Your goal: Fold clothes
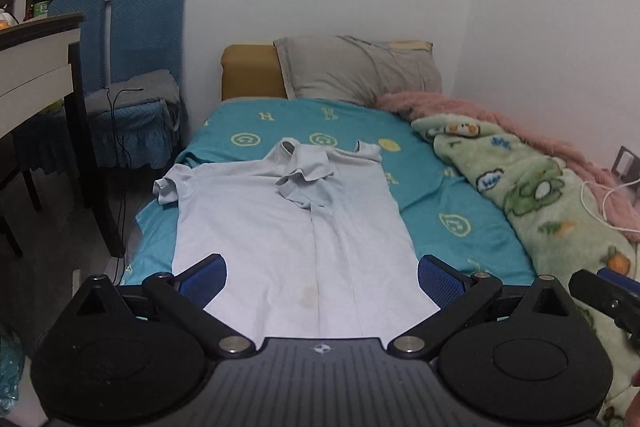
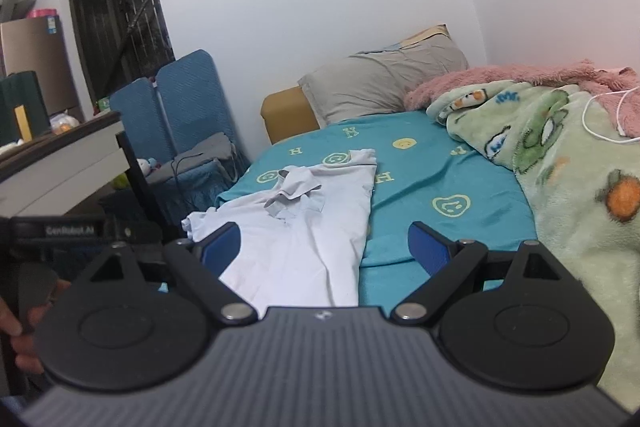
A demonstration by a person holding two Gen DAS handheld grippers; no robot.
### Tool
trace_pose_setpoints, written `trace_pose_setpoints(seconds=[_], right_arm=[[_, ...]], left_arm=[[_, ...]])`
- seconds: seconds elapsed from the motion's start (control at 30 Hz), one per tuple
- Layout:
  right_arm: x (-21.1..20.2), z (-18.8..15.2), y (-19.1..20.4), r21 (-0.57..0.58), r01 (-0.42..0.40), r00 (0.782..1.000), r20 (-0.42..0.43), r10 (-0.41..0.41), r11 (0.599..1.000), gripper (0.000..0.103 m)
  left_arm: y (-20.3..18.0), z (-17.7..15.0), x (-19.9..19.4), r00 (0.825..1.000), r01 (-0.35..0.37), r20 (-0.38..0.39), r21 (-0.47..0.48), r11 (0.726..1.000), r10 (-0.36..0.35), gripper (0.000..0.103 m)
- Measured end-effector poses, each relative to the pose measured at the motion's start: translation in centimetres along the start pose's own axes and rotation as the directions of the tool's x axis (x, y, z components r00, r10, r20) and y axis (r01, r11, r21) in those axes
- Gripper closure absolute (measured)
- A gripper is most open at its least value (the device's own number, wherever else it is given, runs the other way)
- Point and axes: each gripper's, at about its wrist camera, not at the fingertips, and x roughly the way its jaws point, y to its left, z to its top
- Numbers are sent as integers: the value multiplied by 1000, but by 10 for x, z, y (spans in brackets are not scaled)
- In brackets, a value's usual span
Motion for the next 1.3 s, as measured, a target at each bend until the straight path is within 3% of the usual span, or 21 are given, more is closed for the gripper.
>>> trace_pose_setpoints(seconds=[0.23, 0.37, 0.43, 0.57, 0.7, 0.9, 1.07, 1.13, 1.17, 1.27, 1.3], right_arm=[[28, -1, 17, -74, -4, 998, -56, 0, 997, 11], [62, 19, 36, -123, -58, 994, -102, 46, 991, 11], [85, 33, 50, -150, -94, 989, -126, 75, 984, 11], [149, 54, 98, -278, -142, 980, -172, 96, 950, 11], [229, 50, 155, -391, -207, 961, -255, 110, 897, 11], [339, 12, 231, -487, -333, 917, -365, 158, 808, 12], [415, -10, 275, -462, -354, 907, -381, 178, 813, 12], [442, -15, 289, -441, -353, 906, -381, 184, 825, 17], [456, -18, 295, -431, -353, 905, -381, 187, 831, 24], [485, -26, 305, -403, -333, 900, -406, 159, 852, 31], [491, -30, 308, -414, -332, 895, -422, 145, 848, 46]], left_arm=[[27, -4, 0, 1000, -6, 0, 39, 999, 6, 0], [51, -2, -6, 1000, 7, 10, 17, 1000, -7, 0], [63, -1, -12, 999, -27, 23, 33, 999, 26, 0], [96, 0, -26, 994, -97, 52, -6, 995, 97, 0], [121, -3, -30, 990, -130, 47, -62, 990, 133, 0], [150, -11, -14, 998, -54, 24, -234, 971, 61, 0], [161, -22, 12, 993, -114, 1, -264, 958, 118, 0], [168, -29, 29, 986, -168, -34, -310, 936, 166, 0], [171, -32, 37, 981, -195, -53, -333, 923, 189, 0], [180, -34, 54, 975, -223, -89, -393, 892, 204, 1], [183, -34, 57, 974, -227, -93, -409, 884, 207, 1]])
